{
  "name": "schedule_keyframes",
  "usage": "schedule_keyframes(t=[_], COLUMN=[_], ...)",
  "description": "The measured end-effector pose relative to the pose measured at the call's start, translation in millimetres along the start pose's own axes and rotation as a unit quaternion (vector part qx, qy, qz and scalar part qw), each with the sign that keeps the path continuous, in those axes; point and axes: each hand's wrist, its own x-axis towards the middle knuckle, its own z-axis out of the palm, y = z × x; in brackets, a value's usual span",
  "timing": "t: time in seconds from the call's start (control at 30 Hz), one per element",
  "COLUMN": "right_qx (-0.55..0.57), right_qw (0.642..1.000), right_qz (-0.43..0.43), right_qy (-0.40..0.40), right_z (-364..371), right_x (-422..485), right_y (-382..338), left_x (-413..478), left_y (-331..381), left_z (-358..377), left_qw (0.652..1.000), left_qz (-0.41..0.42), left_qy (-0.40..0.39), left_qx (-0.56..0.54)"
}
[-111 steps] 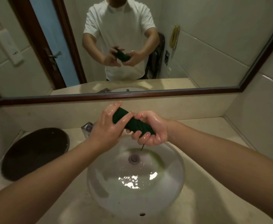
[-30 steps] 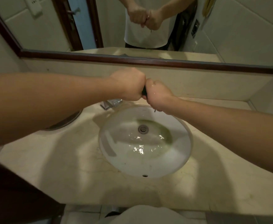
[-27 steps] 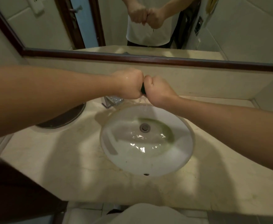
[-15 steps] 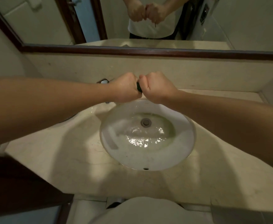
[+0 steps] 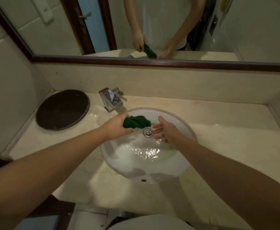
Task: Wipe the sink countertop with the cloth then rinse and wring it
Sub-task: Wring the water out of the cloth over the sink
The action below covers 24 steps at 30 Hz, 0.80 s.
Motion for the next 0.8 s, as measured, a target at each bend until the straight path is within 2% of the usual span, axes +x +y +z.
schedule_keyframes(t=[0.07,0.13,0.23,0.4,0.53,0.63,0.7,0.77,0.8], right_qx=[-0.071,-0.138,-0.204,-0.142,-0.014,-0.035,-0.048,-0.017,0.009], right_qw=[0.994,0.972,0.932,0.958,0.965,0.967,0.965,0.964,0.966], right_qz=[-0.080,-0.182,-0.265,-0.200,-0.183,-0.207,-0.239,-0.248,-0.239], right_qy=[-0.004,-0.052,-0.139,-0.151,-0.187,-0.144,-0.098,-0.097,-0.100], right_z=[2.3,9.0,23.4,38.1,51.6,72.1,87.0,101.4,107.7], right_x=[-5.3,-17.9,-37.7,-41.7,-51.5,-65.7,-76.2,-82.9,-86.4], right_y=[6.2,-0.9,-15.9,-17.2,-21.1,-31.0,-38.8,-44.5,-47.5], left_x=[-9.0,-18.6,-36.4,-71.4,-89.5,-100.8,-109.1,-118.9,-123.5], left_y=[-4.3,-2.1,8.3,11.3,8.3,3.1,-1.4,-10.0,-16.8], left_z=[13.3,22.6,23.6,13.9,7.6,0.1,-4.5,-8.8,-11.2], left_qw=[0.999,0.998,0.978,0.890,0.845,0.840,0.822,0.792,0.788], left_qz=[-0.012,-0.002,-0.001,-0.052,-0.065,-0.092,-0.111,-0.095,-0.083], left_qy=[-0.007,-0.001,0.066,0.188,0.248,0.286,0.257,0.196,0.192], left_qx=[-0.031,-0.070,-0.199,-0.413,-0.469,-0.452,-0.495,-0.570,-0.579])
